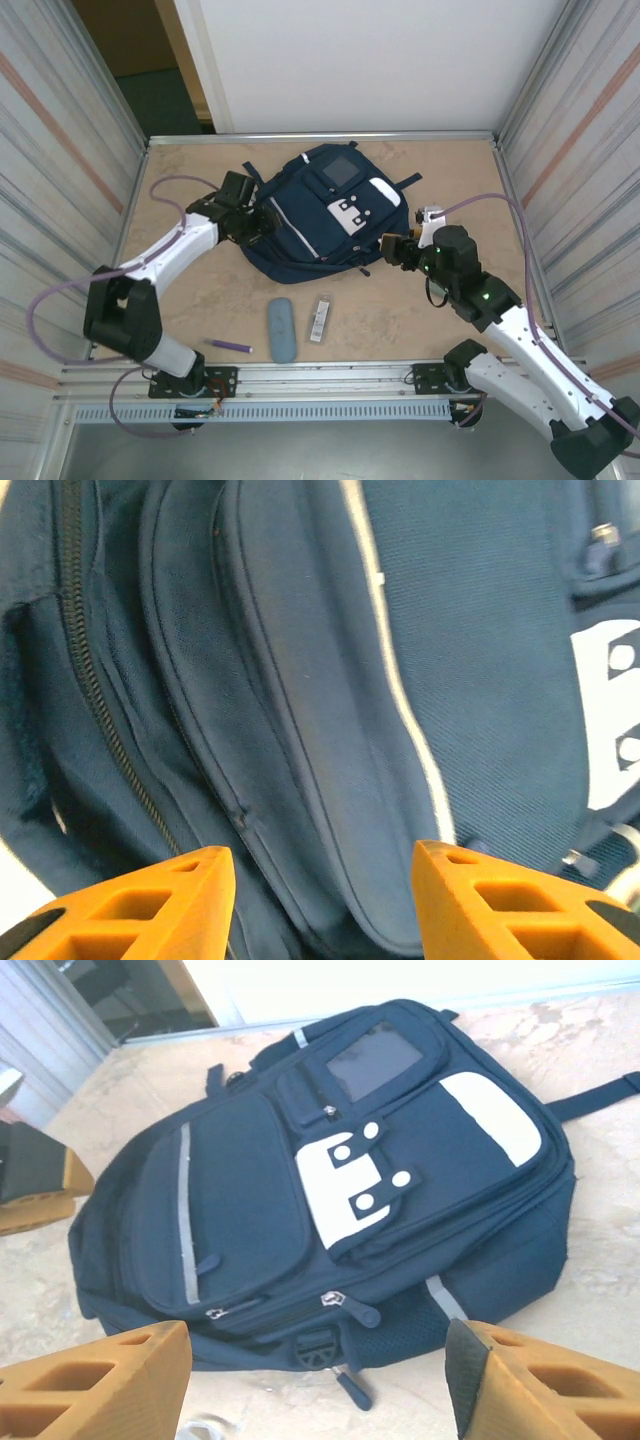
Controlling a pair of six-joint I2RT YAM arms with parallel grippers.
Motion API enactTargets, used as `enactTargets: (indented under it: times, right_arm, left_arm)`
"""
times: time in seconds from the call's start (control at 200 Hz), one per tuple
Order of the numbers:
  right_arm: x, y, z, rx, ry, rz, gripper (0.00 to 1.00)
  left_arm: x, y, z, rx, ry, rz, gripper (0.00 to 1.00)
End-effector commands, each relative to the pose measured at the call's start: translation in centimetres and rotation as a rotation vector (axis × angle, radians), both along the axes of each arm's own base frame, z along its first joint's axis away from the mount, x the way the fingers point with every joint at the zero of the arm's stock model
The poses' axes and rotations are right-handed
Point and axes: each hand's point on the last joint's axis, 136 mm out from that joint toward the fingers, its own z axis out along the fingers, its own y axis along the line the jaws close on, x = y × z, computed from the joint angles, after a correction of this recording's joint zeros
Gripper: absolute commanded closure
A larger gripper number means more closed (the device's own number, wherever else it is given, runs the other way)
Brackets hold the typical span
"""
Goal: Pack the student bag
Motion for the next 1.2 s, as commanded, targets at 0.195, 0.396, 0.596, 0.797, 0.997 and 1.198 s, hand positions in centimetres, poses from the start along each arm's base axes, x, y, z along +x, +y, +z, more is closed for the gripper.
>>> enactTargets:
  times: [0.195,0.396,0.596,0.797,0.997,1.198]
  right_arm:
    - [-0.4,-1.1,-4.3,-0.137,0.139,-0.014,0.28]
    - [0.0,-0.4,-6.1,-0.166,0.221,0.006,0.28]
    - [1.1,-0.2,-8.2,-0.237,0.331,0.0,0.28]
    - [3.4,0.8,-9.1,-0.23,0.398,0.033,0.27]
    - [5.0,2.8,-11.4,-0.199,0.493,0.125,0.3]
    - [5.2,5.0,-13.4,-0.185,0.535,0.256,0.26]
  left_arm:
    - [4.1,-2.1,-4.1,-0.022,0.011,-0.005,0.47]
    - [5.7,-3.1,-5.5,-0.061,0.014,-0.028,0.59]
    - [6.0,-3.3,-1.4,-0.094,-0.033,-0.048,0.95]
    - [5.0,-3.1,3.5,-0.129,-0.097,-0.054,1.0]
    - [3.8,-4.3,6.7,-0.298,-0.078,-0.062,1.0]
    - [3.0,-5.3,9.1,-0.462,-0.053,-0.064,1.0]
